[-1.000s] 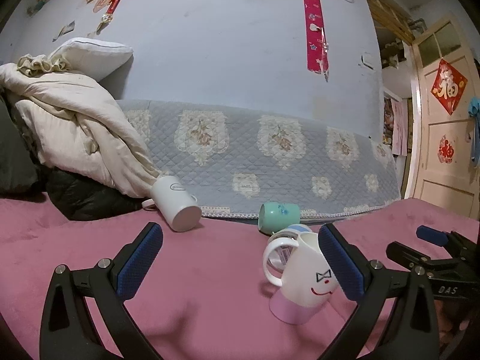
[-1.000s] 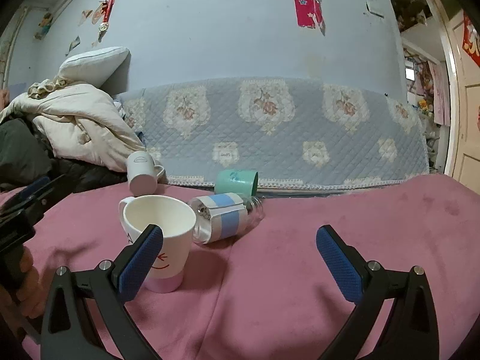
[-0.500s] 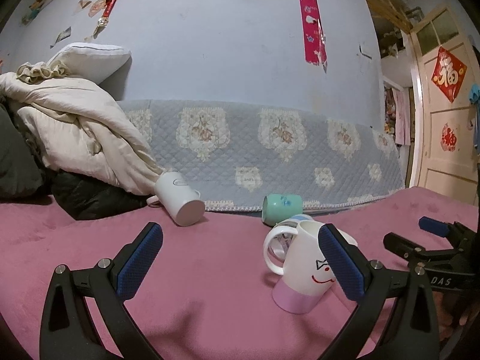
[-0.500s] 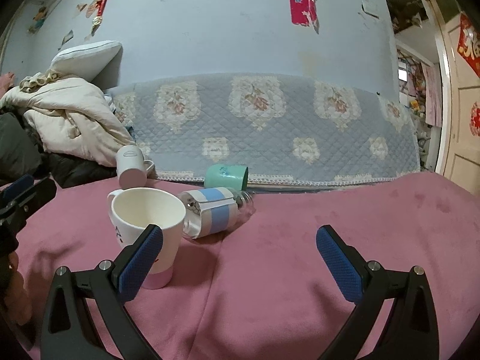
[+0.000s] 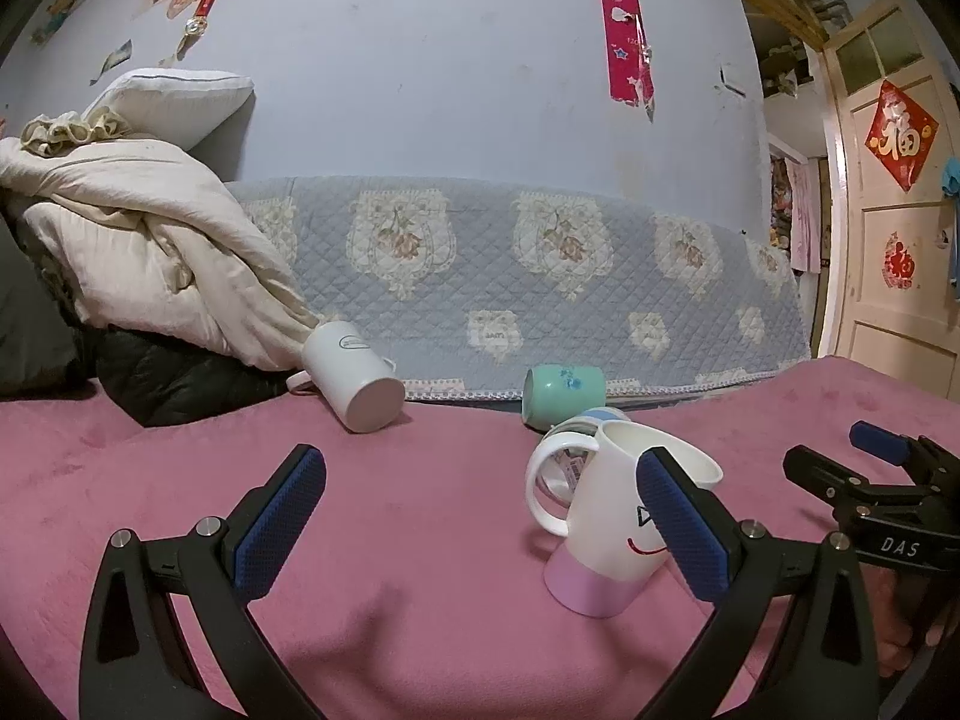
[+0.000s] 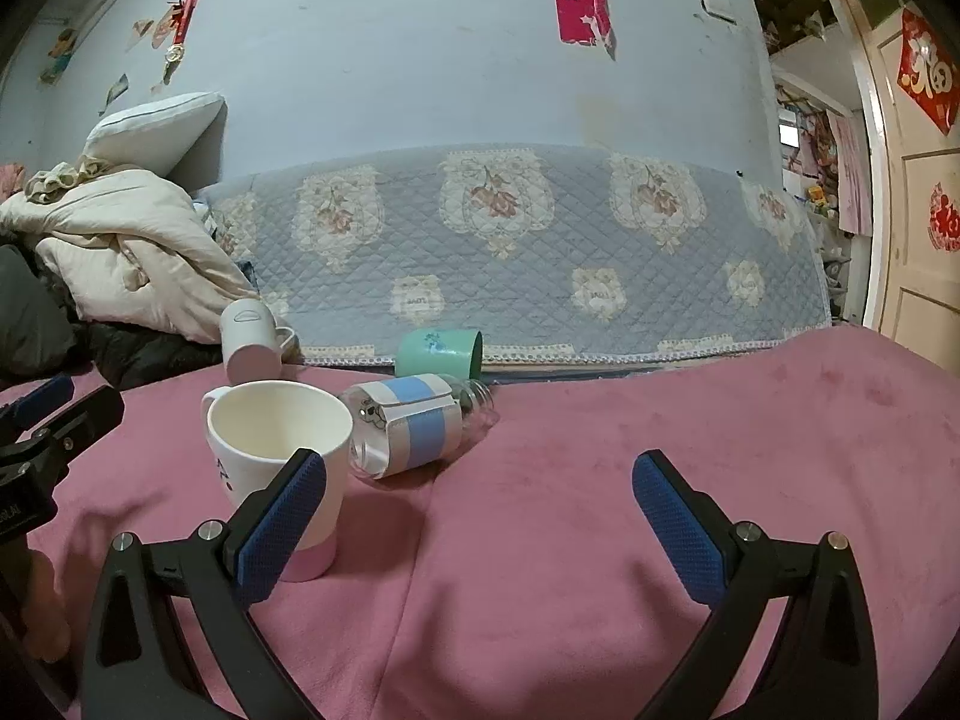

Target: Flip cup upright

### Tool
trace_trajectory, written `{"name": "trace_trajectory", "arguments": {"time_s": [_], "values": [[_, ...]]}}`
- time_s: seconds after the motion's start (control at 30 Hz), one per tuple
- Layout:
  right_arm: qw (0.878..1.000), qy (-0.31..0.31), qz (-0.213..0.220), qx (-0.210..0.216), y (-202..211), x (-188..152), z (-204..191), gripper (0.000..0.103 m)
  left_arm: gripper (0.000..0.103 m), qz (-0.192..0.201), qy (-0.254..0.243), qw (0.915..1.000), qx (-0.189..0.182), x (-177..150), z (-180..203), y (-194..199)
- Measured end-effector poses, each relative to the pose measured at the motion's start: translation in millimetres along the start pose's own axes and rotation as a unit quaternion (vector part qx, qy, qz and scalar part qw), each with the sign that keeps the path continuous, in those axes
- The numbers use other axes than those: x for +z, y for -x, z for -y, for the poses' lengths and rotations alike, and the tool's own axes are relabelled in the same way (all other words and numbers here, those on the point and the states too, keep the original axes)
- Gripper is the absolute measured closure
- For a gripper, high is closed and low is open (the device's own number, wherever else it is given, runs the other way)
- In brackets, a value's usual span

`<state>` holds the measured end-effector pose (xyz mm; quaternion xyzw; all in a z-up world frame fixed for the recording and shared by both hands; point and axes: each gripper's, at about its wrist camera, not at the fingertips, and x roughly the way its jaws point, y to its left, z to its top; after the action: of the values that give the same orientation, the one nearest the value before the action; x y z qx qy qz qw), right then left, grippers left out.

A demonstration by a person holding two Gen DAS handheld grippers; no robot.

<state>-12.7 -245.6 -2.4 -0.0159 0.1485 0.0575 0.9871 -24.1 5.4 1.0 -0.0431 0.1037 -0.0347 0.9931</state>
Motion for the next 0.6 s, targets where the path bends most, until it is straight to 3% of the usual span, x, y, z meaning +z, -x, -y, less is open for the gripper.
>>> {"name": "trace_trajectory", "arguments": {"time_s": [0.6], "values": [[1.000,-0.008,-0.008,-0.001,-6.5,-3.1,2.4,0.000,0.000,-0.012,-0.003,0.9999,0.001,-0.9,-1.1,-6.1]]}}
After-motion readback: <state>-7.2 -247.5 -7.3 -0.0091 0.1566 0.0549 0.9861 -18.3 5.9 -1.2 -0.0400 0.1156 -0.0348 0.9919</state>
